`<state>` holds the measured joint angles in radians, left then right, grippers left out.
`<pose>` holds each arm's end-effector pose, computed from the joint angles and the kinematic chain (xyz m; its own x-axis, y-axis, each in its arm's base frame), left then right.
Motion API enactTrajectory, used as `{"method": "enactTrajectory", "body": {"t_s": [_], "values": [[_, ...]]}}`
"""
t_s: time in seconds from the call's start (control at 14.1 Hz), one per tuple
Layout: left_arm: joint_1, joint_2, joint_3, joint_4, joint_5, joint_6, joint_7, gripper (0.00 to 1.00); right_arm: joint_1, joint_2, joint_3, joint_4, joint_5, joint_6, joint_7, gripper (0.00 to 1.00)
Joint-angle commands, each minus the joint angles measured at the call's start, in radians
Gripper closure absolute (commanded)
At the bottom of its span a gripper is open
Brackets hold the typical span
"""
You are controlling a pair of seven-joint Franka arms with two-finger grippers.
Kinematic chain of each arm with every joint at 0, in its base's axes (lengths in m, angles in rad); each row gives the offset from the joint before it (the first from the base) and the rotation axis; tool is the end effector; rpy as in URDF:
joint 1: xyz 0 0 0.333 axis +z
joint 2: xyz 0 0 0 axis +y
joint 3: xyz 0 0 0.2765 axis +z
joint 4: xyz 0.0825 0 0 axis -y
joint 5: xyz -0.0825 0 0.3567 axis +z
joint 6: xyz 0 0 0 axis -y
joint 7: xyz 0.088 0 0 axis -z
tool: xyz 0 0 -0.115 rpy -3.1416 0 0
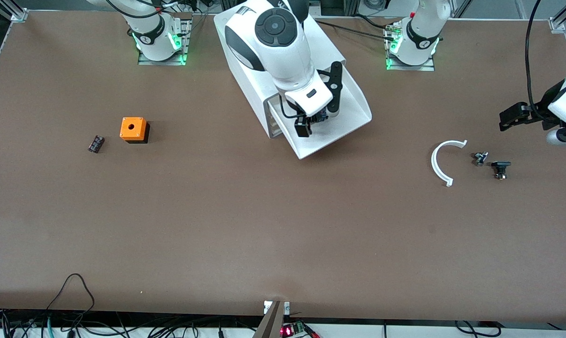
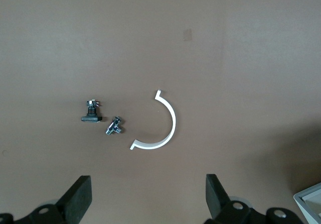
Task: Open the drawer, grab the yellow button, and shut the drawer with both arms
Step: 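Grasp the orange-capped button in the drawer with the right gripper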
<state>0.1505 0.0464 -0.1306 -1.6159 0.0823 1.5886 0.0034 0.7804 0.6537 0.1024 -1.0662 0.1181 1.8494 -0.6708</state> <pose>0.5369 0.0213 0.5343 0.9972 0.0147 -0.0735 0.0091 -0.9971 -0.0756 0.4530 0.5344 0.4311 0.0722 0.9749 0.2106 0.9963 -0.0608 -0.0602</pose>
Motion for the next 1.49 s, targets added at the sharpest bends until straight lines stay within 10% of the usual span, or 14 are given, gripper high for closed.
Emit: {"method": "enactTrajectory", "body": {"t_s": [0.0, 0.99, 1.42], "values": [[-0.002, 0.018, -0.004, 0.030, 0.030, -0.010, -0.006, 0.00, 0.020, 0.046, -0.009, 0.042, 0.008, -0.036, -0.079, 0.00], [0.000, 0.029, -0.004, 0.048, 0.011, -0.013, -0.016, 0.00, 0.066, 0.101, -0.010, 0.042, 0.003, -0.036, -0.102, 0.00], [0.015, 0.030, -0.004, 0.050, -0.003, -0.013, -0.014, 0.00, 0.092, 0.110, -0.012, 0.037, -0.041, -0.036, -0.110, 0.31]]}}
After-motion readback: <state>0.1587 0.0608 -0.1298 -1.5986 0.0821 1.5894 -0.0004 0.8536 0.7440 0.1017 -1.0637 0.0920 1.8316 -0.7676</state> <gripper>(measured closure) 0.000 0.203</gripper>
